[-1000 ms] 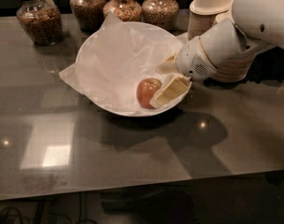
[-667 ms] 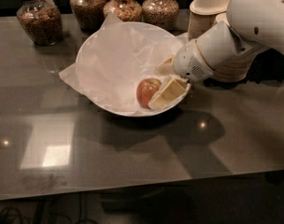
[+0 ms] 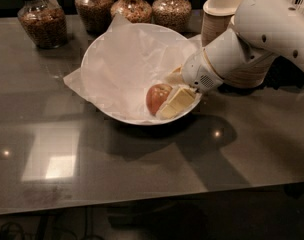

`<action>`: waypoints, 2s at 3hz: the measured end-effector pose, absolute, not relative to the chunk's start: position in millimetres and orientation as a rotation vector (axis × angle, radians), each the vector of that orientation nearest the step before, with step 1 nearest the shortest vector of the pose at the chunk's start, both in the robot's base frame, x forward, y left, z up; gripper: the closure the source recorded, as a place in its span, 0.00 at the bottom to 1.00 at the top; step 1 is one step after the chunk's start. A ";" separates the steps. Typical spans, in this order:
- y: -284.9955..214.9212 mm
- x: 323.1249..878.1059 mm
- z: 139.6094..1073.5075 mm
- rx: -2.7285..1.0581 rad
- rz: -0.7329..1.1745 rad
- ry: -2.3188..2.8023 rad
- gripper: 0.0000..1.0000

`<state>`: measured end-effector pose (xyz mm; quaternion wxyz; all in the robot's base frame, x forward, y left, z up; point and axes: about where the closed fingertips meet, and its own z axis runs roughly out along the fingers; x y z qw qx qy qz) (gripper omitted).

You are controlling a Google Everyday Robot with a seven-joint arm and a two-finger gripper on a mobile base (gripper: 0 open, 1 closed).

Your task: Pick apple from white bowl

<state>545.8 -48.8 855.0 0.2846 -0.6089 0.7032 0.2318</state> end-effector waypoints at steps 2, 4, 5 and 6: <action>-38.4 550.4 835.2 -1.648 0.651 1.906 0.27; -37.4 550.7 833.2 -1.651 0.657 1.914 0.64; -37.4 550.7 833.2 -1.651 0.657 1.914 0.88; -37.4 550.7 833.2 -1.651 0.657 1.914 1.00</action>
Offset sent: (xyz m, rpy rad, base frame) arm 0.0081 0.0134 -0.0305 -0.0185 0.0581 0.0161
